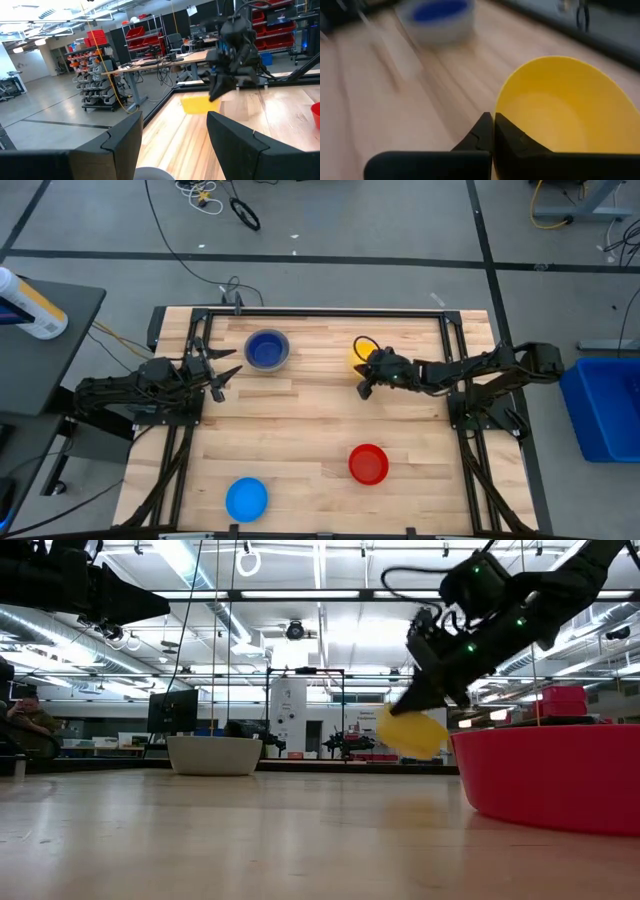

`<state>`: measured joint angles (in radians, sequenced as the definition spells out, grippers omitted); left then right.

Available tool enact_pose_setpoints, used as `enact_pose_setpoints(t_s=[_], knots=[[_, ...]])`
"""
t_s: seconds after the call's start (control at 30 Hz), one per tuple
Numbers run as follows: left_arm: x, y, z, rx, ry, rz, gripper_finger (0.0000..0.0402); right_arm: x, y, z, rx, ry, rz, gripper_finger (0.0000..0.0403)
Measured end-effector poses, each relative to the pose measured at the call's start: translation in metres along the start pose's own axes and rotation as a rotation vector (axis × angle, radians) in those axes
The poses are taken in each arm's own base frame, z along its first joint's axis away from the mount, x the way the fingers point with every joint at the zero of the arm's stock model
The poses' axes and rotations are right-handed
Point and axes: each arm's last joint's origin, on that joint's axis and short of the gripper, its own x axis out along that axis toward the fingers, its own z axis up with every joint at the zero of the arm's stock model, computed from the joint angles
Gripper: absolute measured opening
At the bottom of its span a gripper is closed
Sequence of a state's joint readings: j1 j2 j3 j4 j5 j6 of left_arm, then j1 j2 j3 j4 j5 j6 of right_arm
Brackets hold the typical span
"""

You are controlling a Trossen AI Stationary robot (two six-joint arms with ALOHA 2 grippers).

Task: Nest bowls inside each other
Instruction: Stack the yellow bowl on the blue bowl

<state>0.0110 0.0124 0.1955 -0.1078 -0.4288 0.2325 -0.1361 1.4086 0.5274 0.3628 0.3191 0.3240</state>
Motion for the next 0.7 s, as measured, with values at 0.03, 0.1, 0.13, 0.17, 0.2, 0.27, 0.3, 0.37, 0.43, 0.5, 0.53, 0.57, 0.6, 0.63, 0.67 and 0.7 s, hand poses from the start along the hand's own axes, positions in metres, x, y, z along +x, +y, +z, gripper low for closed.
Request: enact_pose_setpoints(t_s=[0.03,0.1,0.13,0.17,0.2,0.27,0.3,0.37,0.43,0.5,0.53,0.57,0.6,0.63,0.67,0.7], knots=[[0.000,0.000,0.000,0.000,0.000,0.000,0.0228,0.000,0.001,0.004,0.002,-0.042,0.019,0.0001],[0.000,0.000,0.000,0.000,0.000,0.000,0.0228,0.000,0.002,0.012,0.007,-0.118,0.040,0.0001],[0.000,0.000,0.000,0.000,0.000,0.000,0.0228,0.001,0.002,0.015,0.006,-0.153,0.051,0.0001],[0.000,0.000,0.000,0.000,0.000,0.000,0.0228,0.002,0.002,0.018,0.008,-0.176,0.061,0.0001],[0.000,0.000,0.000,0.000,0.000,0.000,0.0228,0.004,0.001,0.019,0.011,-0.194,0.068,0.0001],[0.000,0.000,0.000,0.000,0.000,0.000,0.0228,0.014,0.001,0.023,0.012,-0.204,0.086,0.0001],[0.000,0.000,0.000,0.000,0.000,0.000,0.0228,0.019,0.002,0.024,0.008,-0.205,0.091,0.0001],[0.000,0.000,0.000,0.000,0.000,0.000,0.0228,0.034,0.008,0.028,-0.011,-0.218,0.114,0.0001],[0.000,0.000,0.000,-0.001,-0.001,0.000,0.0228,0.050,0.015,0.036,-0.036,-0.230,0.157,0.0000],[0.000,0.000,0.000,0.000,0.000,0.000,0.0228,0.067,0.024,0.048,-0.065,-0.248,0.191,0.0000],[0.000,0.000,0.000,0.000,0.000,0.000,0.0228,0.075,0.027,0.053,-0.084,-0.256,0.200,0.0000],[0.000,0.000,0.000,-0.001,-0.001,0.000,0.0228,0.083,0.031,0.059,-0.102,-0.263,0.205,0.0000],[0.000,0.000,0.000,-0.001,0.000,0.000,0.0228,0.090,0.035,0.066,-0.117,-0.274,0.212,0.0000],[0.000,0.000,0.000,-0.001,0.000,0.000,0.0228,0.096,0.038,0.072,-0.133,-0.284,0.223,0.0000],[0.000,0.000,0.000,-0.001,0.000,0.000,0.0228,0.101,0.041,0.080,-0.141,-0.298,0.239,0.0000],[0.000,0.000,0.000,-0.001,0.000,0.000,0.0228,0.106,0.043,0.086,-0.144,-0.306,0.259,0.0000]])
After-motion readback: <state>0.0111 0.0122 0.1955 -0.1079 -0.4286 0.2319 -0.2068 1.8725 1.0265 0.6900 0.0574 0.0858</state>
